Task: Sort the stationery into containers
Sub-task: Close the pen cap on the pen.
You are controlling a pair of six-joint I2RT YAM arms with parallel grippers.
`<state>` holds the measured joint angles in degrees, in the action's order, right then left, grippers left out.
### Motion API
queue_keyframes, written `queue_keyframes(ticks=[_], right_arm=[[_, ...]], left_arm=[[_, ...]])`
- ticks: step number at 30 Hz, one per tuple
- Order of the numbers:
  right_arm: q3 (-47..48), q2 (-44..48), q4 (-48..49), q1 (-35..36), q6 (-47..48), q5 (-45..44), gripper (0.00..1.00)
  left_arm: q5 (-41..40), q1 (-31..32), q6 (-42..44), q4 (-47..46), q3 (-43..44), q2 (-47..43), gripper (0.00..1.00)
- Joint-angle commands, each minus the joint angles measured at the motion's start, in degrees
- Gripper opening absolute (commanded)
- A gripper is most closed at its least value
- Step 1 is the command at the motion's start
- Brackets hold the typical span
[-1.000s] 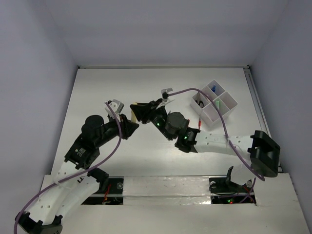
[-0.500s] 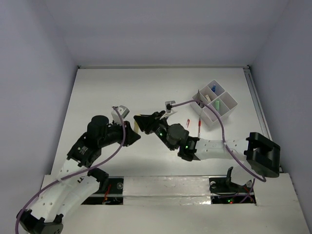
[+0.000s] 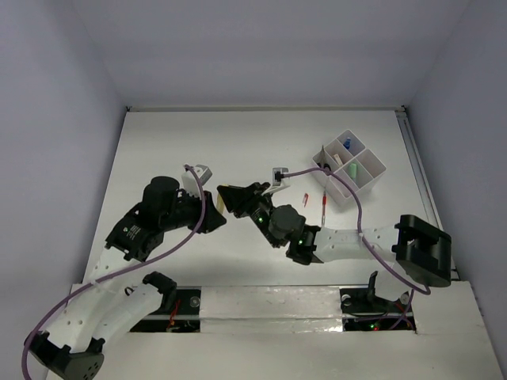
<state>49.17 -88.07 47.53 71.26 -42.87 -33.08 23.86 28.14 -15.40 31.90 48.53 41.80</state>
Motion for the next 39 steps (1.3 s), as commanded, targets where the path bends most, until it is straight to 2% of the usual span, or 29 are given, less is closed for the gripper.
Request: queue_keyframes(ticks=[1,6,10,18,26,30,31,33,34,36,37,39], right_arm=[[-5.7,-3.2,-17.8,11.3,-1.9,13.7,0.0],[-6.9,-3.1,-18.7,13.3,-3.2,13.0,0.0],[-9.0,0.2,-18.3,13.3,-3.4,11.5,0.0],[-5.5,8.9,-24.7,12.1,3.8,4.4,0.0],[-0.9,13.4,-27.5,6.3,8.1,6.4,0.0],[-0.6,15.2,-26.9,4.0,9.0,11.0,0.0],[0.0,15.6,-27.9,4.0,9.2,10.9,0.02],[-0.4,17.6,-27.9,4.0,9.4,10.0,0.15],[-1.2,18.5,-28.0,4.0,9.5,9.7,0.28],[-1.3,20.3,-29.2,3.4,10.9,9.2,0.36],[-1.2,22.3,-30.4,3.4,11.9,10.0,0.43],[-0.1,24.5,-32.6,2.5,15.1,14.4,0.51]], left_arm=[[-12.7,-2.3,-0.6,-32.2,10.3,-0.1,0.0],[-13.1,-2.3,-0.1,-32.0,11.7,1.1,0.0],[-10.1,-2.3,-0.9,-32.5,9.5,1.3,0.0],[-4.7,-2.3,-2.2,-32.2,2.4,0.0,0.0],[-2.6,-2.3,-2.0,-32.3,-0.9,-0.7,0.0],[0.4,-2.3,-2.6,-33.1,-2.2,-1.1,0.0],[1.1,-2.3,-2.7,-33.2,-2.5,-1.4,0.0],[0.6,-2.3,-2.5,-32.9,-3.1,-2.4,0.0],[0.2,-2.3,-2.4,-32.5,-3.3,-2.8,0.0],[-0.7,-2.3,-1.7,-32.1,-3.4,-3.4,0.0],[-0.4,-2.3,-1.4,-32.0,-3.4,-3.6,0.0],[1.3,-2.3,-0.8,-30.7,-3.6,-3.5,0.0]])
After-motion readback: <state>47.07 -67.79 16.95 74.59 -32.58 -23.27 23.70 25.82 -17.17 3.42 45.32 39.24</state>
